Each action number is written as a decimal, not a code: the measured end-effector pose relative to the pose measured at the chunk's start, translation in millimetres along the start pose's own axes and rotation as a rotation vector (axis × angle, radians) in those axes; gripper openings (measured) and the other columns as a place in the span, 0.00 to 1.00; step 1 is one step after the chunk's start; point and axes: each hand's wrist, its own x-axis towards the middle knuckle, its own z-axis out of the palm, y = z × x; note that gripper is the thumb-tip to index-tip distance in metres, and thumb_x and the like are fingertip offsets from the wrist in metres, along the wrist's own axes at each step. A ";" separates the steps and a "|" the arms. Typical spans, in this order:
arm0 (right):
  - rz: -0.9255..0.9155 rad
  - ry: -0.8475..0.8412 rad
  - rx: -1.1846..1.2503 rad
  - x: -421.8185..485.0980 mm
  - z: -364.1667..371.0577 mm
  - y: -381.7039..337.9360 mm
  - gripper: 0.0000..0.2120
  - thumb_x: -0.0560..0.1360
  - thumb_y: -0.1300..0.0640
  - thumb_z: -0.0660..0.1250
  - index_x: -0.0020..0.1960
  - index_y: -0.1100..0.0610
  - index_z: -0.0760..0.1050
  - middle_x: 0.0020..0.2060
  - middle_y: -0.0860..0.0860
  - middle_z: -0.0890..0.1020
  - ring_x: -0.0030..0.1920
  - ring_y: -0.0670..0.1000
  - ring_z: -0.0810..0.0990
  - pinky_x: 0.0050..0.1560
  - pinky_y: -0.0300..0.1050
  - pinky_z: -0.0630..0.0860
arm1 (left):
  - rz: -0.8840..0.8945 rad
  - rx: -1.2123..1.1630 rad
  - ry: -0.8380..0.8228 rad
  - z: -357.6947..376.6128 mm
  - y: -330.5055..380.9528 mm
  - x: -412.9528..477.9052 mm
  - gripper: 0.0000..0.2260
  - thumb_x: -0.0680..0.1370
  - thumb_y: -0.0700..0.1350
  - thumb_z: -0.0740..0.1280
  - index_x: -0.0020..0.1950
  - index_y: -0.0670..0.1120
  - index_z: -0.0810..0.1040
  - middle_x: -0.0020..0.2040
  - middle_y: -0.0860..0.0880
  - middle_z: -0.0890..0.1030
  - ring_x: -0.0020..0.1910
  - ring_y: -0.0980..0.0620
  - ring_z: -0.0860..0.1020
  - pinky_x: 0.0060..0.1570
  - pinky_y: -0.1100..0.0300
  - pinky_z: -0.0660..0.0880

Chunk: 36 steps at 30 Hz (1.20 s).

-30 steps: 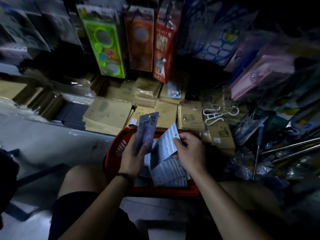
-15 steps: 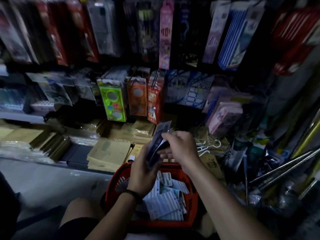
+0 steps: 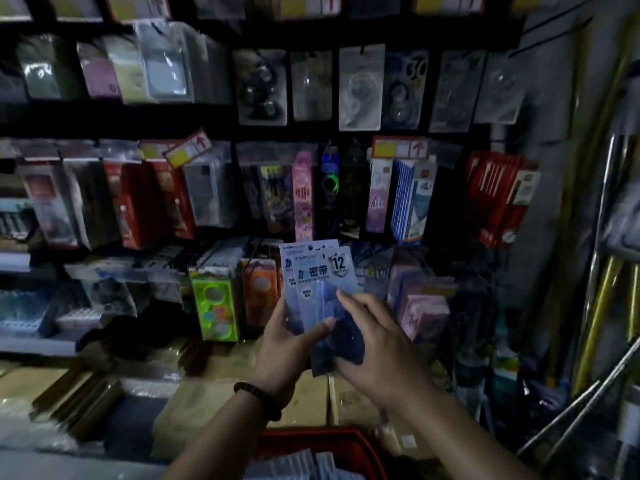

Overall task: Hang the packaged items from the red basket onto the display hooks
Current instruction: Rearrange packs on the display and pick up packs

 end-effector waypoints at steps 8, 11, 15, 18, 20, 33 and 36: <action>-0.011 0.200 -0.003 55.0 -46.7 5.6 0.42 0.75 0.46 0.73 0.84 0.46 0.59 0.77 0.38 0.64 0.76 0.44 0.67 0.68 0.43 0.75 | 0.083 0.071 -0.038 42.3 60.1 48.4 0.27 0.76 0.35 0.77 0.72 0.50 0.75 0.64 0.48 0.86 0.63 0.47 0.85 0.62 0.41 0.83; -0.021 0.242 -0.041 83.3 -70.4 3.8 0.42 0.74 0.47 0.73 0.84 0.48 0.61 0.77 0.39 0.65 0.77 0.45 0.67 0.71 0.43 0.72 | 0.119 0.077 -0.031 59.5 88.1 69.9 0.25 0.76 0.33 0.76 0.69 0.48 0.76 0.62 0.47 0.87 0.59 0.50 0.87 0.58 0.50 0.85; -0.043 0.299 -0.093 121.3 -105.0 0.0 0.42 0.72 0.44 0.73 0.83 0.48 0.62 0.76 0.40 0.68 0.76 0.46 0.68 0.72 0.48 0.74 | 0.154 0.034 -0.036 78.8 126.1 95.4 0.16 0.82 0.40 0.72 0.69 0.48 0.78 0.62 0.47 0.87 0.60 0.49 0.87 0.60 0.48 0.84; -0.053 0.344 -0.100 145.4 -129.6 -3.7 0.40 0.74 0.44 0.74 0.82 0.45 0.62 0.74 0.38 0.69 0.74 0.43 0.70 0.70 0.43 0.74 | 0.148 -0.003 -0.069 85.6 149.9 114.4 0.13 0.86 0.44 0.67 0.70 0.49 0.79 0.63 0.47 0.87 0.61 0.45 0.86 0.62 0.43 0.82; -0.057 0.375 -0.129 158.4 -144.1 -2.4 0.40 0.74 0.42 0.74 0.82 0.43 0.62 0.73 0.38 0.69 0.72 0.44 0.71 0.68 0.42 0.75 | 0.164 0.030 -0.090 87.0 162.9 126.4 0.13 0.86 0.43 0.66 0.70 0.51 0.80 0.62 0.46 0.87 0.60 0.43 0.87 0.61 0.40 0.82; 0.172 0.531 -0.376 194.7 -229.5 82.6 0.38 0.77 0.43 0.73 0.82 0.43 0.59 0.72 0.42 0.67 0.67 0.50 0.75 0.52 0.45 0.78 | 0.298 0.247 -0.129 114.3 210.1 181.9 0.10 0.80 0.41 0.75 0.61 0.46 0.84 0.52 0.47 0.90 0.52 0.45 0.89 0.58 0.38 0.84; 0.231 0.582 -0.377 204.4 -248.0 102.1 0.39 0.78 0.43 0.73 0.83 0.43 0.57 0.73 0.43 0.67 0.68 0.52 0.75 0.56 0.54 0.81 | 0.323 0.268 -0.148 133.4 212.1 194.1 0.09 0.79 0.40 0.76 0.59 0.46 0.84 0.50 0.48 0.90 0.49 0.47 0.89 0.57 0.41 0.84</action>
